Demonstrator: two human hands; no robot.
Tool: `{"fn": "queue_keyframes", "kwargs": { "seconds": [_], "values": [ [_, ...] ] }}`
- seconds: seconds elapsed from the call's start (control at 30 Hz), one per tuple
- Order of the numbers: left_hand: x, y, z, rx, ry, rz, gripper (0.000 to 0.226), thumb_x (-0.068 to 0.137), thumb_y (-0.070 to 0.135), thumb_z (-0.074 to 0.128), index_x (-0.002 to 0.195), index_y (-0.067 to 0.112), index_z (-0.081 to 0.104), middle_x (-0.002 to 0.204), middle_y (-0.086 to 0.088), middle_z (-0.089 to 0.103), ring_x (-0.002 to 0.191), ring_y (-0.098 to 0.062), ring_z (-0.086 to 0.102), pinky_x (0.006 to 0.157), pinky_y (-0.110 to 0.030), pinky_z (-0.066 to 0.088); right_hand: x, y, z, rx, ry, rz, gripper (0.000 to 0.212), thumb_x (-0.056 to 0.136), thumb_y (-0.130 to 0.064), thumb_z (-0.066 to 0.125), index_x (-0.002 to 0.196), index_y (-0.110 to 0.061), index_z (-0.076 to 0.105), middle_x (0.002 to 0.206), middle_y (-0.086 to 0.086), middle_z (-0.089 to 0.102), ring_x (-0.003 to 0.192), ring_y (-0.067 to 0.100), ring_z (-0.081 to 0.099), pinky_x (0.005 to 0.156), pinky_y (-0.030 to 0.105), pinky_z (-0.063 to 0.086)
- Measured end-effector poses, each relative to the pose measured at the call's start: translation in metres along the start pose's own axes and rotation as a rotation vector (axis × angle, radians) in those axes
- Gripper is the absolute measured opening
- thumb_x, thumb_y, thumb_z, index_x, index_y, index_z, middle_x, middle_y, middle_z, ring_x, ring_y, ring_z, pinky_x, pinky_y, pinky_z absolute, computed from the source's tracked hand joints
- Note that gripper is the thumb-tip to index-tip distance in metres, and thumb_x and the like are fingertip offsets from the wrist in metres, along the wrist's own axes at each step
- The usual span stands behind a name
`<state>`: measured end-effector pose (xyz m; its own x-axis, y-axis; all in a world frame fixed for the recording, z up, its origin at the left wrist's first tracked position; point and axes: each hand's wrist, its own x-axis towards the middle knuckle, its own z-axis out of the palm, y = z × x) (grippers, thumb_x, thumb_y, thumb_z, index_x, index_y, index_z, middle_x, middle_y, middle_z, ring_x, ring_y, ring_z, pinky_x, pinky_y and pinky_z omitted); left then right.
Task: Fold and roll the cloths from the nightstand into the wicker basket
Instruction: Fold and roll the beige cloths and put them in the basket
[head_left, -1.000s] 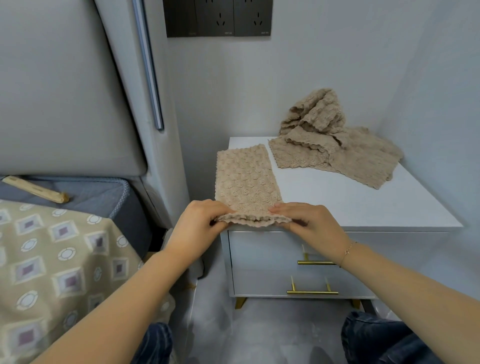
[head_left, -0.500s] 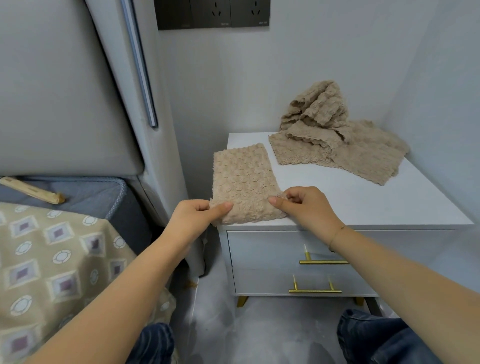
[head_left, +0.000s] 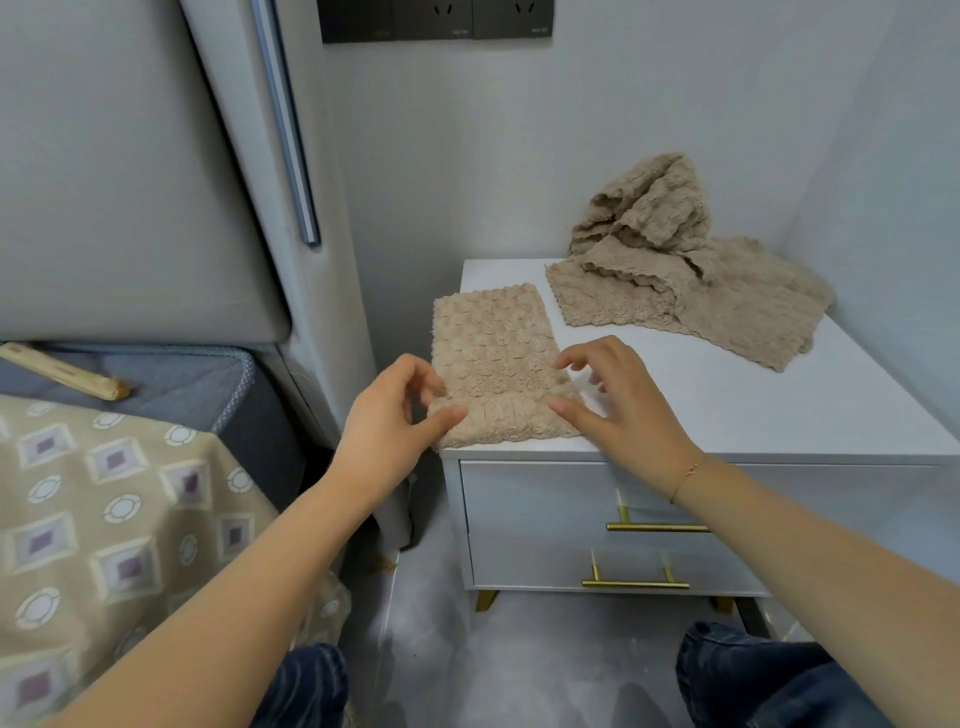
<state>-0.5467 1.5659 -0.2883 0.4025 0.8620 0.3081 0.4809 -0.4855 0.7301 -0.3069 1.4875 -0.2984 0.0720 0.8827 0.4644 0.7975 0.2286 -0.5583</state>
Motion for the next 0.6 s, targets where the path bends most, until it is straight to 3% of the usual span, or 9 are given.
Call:
{"fn": "queue_keyframes", "kwargs": {
  "seconds": [0.1,0.2,0.3,0.43,0.6],
  "values": [
    [0.002,-0.004,-0.006,0.22,-0.054,0.289,0.017,0.088,0.033,0.069,0.103,0.029,0.063,0.097,0.018,0.049,0.085,-0.004,0.047,0.075,-0.02,0.044,0.002,0.004,-0.008,-0.09,-0.12,-0.102,0.016,0.094,-0.031,0.058,0.105,-0.027,0.068,0.115,-0.013,0.046,0.102,0.01,0.041,0.09,0.015,0.033],
    [0.005,-0.01,-0.008,0.276,-0.084,0.321,0.018,0.089,0.036,0.065,0.104,0.027,0.071,0.105,0.016,0.051,0.099,-0.005,0.046,0.087,-0.025,0.043,0.0,0.007,-0.013,-0.141,-0.15,-0.111,0.022,0.095,-0.031,0.056,0.109,-0.026,0.072,0.117,-0.011,0.049,0.102,0.011,0.04,0.089,0.015,0.032],
    [0.006,-0.013,-0.011,0.339,-0.103,0.312,0.026,0.089,0.042,0.061,0.107,0.027,0.073,0.108,0.016,0.054,0.102,-0.007,0.045,0.089,-0.027,0.044,-0.003,0.009,-0.013,-0.178,-0.193,-0.087,0.029,0.098,-0.035,0.05,0.119,-0.026,0.068,0.121,-0.006,0.052,0.109,0.01,0.038,0.094,0.025,0.034],
    [0.005,-0.014,-0.015,0.332,-0.075,0.316,0.027,0.09,0.036,0.063,0.116,0.029,0.069,0.107,0.015,0.055,0.1,-0.007,0.046,0.088,-0.025,0.042,-0.007,0.006,-0.016,-0.24,-0.25,-0.091,0.054,0.091,-0.06,0.037,0.128,-0.028,0.061,0.131,-0.008,0.049,0.121,0.009,0.034,0.099,0.024,0.028],
    [0.002,-0.013,-0.015,0.391,-0.116,0.43,0.021,0.091,0.017,0.065,0.11,0.023,0.073,0.105,0.009,0.064,0.097,-0.015,0.054,0.084,-0.032,0.048,-0.009,0.005,-0.015,-0.375,-0.263,-0.153,0.074,0.078,-0.075,0.043,0.131,-0.026,0.058,0.135,-0.006,0.046,0.127,0.011,0.032,0.103,0.026,0.03]
  ]
}}
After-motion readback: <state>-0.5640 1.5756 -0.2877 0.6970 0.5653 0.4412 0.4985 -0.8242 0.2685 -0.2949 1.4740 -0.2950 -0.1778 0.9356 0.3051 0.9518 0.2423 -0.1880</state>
